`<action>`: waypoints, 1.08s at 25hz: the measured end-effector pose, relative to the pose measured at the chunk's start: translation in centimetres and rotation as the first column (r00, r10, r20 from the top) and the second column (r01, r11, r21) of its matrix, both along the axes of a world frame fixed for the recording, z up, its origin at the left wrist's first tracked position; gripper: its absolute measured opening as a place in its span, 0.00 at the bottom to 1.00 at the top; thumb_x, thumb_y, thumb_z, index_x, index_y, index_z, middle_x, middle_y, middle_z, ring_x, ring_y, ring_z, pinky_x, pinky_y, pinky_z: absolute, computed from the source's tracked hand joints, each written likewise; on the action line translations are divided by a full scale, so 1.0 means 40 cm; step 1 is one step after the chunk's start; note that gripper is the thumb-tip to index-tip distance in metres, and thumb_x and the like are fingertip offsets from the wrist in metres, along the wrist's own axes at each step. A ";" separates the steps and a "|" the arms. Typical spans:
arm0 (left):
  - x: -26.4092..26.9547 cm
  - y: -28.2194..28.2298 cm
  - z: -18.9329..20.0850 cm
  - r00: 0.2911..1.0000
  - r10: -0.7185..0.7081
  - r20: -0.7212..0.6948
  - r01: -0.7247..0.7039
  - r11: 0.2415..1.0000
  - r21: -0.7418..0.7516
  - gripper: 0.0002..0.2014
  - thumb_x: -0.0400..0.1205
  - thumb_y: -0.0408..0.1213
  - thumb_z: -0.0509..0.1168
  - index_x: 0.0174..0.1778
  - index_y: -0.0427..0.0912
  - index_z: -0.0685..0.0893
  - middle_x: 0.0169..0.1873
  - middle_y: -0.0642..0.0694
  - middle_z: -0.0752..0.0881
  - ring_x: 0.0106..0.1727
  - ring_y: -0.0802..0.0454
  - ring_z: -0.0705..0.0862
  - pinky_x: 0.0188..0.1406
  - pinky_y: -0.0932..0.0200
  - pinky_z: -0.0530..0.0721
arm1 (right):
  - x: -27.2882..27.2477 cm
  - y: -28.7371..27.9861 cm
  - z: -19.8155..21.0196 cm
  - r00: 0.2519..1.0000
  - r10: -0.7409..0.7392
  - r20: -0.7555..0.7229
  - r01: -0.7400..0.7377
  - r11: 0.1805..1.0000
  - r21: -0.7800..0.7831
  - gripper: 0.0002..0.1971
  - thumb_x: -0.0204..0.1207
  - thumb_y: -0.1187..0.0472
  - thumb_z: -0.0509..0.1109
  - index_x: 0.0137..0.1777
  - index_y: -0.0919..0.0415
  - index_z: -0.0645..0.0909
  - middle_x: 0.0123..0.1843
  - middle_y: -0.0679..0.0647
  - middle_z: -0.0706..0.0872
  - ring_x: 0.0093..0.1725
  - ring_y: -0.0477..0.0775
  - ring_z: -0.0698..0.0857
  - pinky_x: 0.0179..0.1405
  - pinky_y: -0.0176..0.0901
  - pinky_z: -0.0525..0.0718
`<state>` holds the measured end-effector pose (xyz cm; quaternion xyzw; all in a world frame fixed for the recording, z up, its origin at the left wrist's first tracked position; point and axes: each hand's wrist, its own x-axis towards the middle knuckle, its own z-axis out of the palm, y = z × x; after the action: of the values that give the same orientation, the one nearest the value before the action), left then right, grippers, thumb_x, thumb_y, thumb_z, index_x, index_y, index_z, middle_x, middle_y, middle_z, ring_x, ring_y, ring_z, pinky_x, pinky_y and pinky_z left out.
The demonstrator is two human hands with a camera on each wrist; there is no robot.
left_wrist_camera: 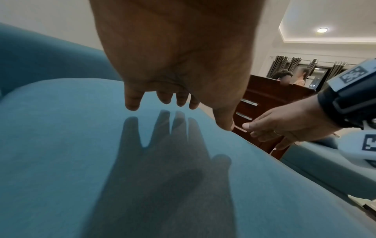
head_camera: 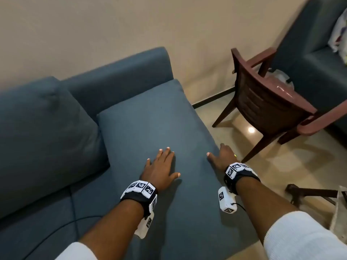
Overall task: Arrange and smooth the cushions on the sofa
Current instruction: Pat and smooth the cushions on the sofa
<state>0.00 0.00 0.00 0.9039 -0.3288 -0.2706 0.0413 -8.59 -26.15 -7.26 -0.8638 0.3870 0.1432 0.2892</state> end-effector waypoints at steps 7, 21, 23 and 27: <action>0.043 -0.077 -0.032 0.999 0.016 -0.032 -0.013 0.997 0.078 0.43 0.84 0.61 0.63 0.90 0.52 0.47 0.89 0.57 0.41 0.90 0.52 0.43 0.85 0.30 0.56 | -0.010 -0.038 -0.119 0.993 -0.113 -0.034 0.118 0.925 0.361 0.35 0.73 0.37 0.77 0.73 0.59 0.80 0.68 0.59 0.87 0.61 0.65 0.87 0.59 0.49 0.83; 0.121 -0.107 0.289 0.918 -0.209 0.335 0.277 0.946 -0.168 0.34 0.87 0.42 0.66 0.88 0.51 0.58 0.89 0.48 0.56 0.87 0.44 0.61 0.81 0.36 0.66 | -0.090 0.257 0.305 0.859 0.087 0.505 0.065 0.959 -0.276 0.13 0.80 0.57 0.74 0.35 0.60 0.82 0.36 0.50 0.78 0.40 0.56 0.77 0.38 0.45 0.66; 0.120 -0.055 0.340 0.839 -0.350 0.416 0.433 0.894 -0.120 0.36 0.87 0.40 0.66 0.88 0.55 0.55 0.89 0.51 0.52 0.89 0.47 0.53 0.83 0.35 0.60 | -0.101 0.350 0.378 0.815 0.231 0.532 0.001 0.917 -0.400 0.09 0.77 0.58 0.76 0.36 0.59 0.84 0.37 0.52 0.82 0.39 0.57 0.79 0.37 0.44 0.69; 0.125 0.100 0.421 0.791 -0.464 0.400 0.520 0.853 -0.039 0.32 0.89 0.49 0.61 0.88 0.57 0.55 0.89 0.54 0.54 0.89 0.49 0.50 0.84 0.30 0.55 | -0.148 0.480 0.502 0.769 0.408 0.492 -0.086 0.829 -0.553 0.07 0.73 0.61 0.78 0.36 0.59 0.85 0.36 0.55 0.83 0.36 0.62 0.82 0.34 0.49 0.78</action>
<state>5.02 3.99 16.82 0.8157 -0.5737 -0.0686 -0.0281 -14.52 -6.95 12.84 -0.9532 0.1792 -0.1999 0.1387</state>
